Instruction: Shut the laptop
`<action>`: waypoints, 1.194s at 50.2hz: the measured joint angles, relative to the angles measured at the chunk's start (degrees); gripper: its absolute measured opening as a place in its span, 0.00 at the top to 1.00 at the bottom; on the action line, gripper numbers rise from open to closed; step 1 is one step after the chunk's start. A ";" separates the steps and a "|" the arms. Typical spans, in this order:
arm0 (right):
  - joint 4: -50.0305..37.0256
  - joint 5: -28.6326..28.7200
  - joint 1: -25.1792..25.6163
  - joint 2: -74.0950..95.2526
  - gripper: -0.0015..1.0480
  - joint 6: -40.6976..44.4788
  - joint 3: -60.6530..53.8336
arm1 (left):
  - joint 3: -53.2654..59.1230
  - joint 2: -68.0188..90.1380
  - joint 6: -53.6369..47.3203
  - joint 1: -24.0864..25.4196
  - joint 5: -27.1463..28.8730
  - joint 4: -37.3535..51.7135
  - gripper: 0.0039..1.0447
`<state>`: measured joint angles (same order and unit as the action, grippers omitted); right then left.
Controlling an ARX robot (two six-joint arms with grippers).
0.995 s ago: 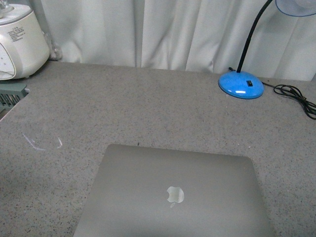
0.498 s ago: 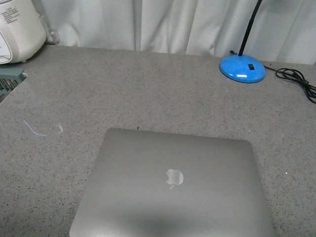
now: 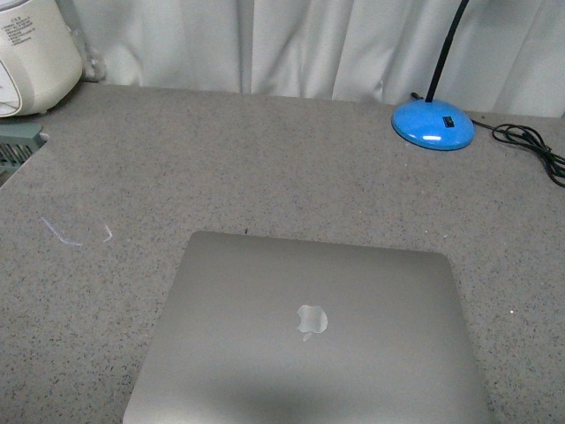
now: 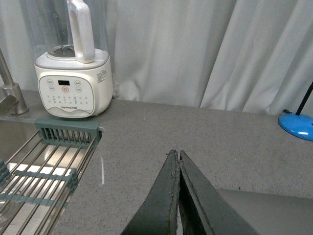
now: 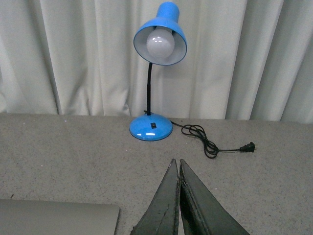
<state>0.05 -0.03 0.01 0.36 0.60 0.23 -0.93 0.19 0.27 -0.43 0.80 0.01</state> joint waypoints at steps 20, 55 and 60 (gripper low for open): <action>-0.02 0.09 0.00 -0.11 0.99 -0.02 0.00 | 0.00 0.00 -0.02 0.22 -0.63 0.00 0.96; -0.02 0.09 0.00 -0.11 0.07 -0.07 0.00 | 0.00 0.00 -0.04 0.22 -0.63 0.00 0.06; -0.02 0.09 0.00 -0.11 0.09 -0.04 0.00 | 0.00 0.00 -0.04 0.22 -0.63 0.00 0.06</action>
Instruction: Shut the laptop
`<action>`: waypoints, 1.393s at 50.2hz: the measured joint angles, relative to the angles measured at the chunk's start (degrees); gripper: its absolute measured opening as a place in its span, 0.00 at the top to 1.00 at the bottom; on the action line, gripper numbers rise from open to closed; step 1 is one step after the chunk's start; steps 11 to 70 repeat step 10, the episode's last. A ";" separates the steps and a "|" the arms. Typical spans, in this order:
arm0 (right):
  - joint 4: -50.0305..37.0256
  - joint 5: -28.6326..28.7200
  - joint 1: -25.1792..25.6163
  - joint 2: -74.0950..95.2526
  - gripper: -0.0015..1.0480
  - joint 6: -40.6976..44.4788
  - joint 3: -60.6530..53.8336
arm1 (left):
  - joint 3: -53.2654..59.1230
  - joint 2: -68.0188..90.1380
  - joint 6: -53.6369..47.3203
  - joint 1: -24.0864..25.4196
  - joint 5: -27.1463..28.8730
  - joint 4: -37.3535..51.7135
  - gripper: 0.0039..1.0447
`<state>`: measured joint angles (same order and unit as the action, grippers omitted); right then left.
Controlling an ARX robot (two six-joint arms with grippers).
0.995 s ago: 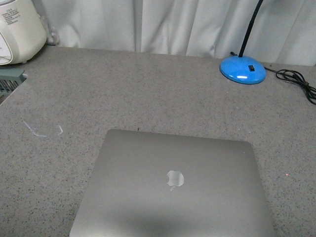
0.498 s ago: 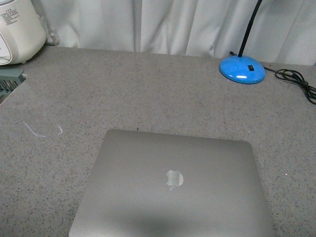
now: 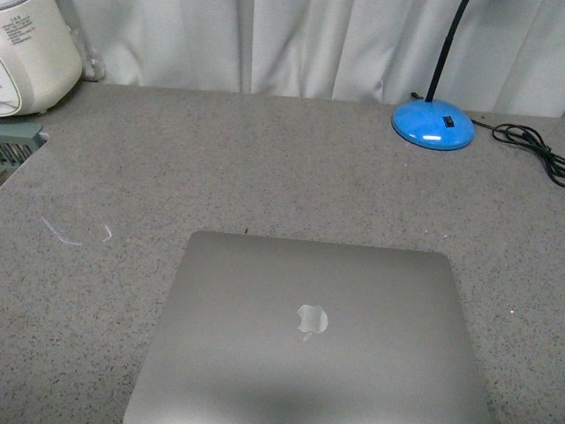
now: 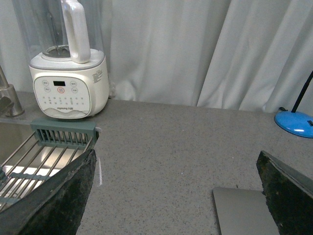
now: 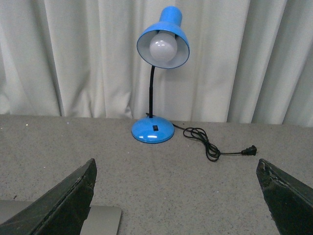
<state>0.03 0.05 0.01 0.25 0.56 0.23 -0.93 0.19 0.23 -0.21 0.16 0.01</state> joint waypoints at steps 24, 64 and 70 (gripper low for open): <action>0.00 0.00 0.00 0.00 0.09 0.00 0.00 | 0.00 0.00 -0.02 0.00 0.02 0.00 0.06; 0.00 0.00 0.00 0.00 0.09 0.00 0.00 | 0.00 0.00 -0.02 0.00 0.02 0.00 0.06; 0.00 0.00 0.00 0.00 0.09 0.00 0.00 | 0.00 0.00 -0.02 0.00 0.02 0.00 0.06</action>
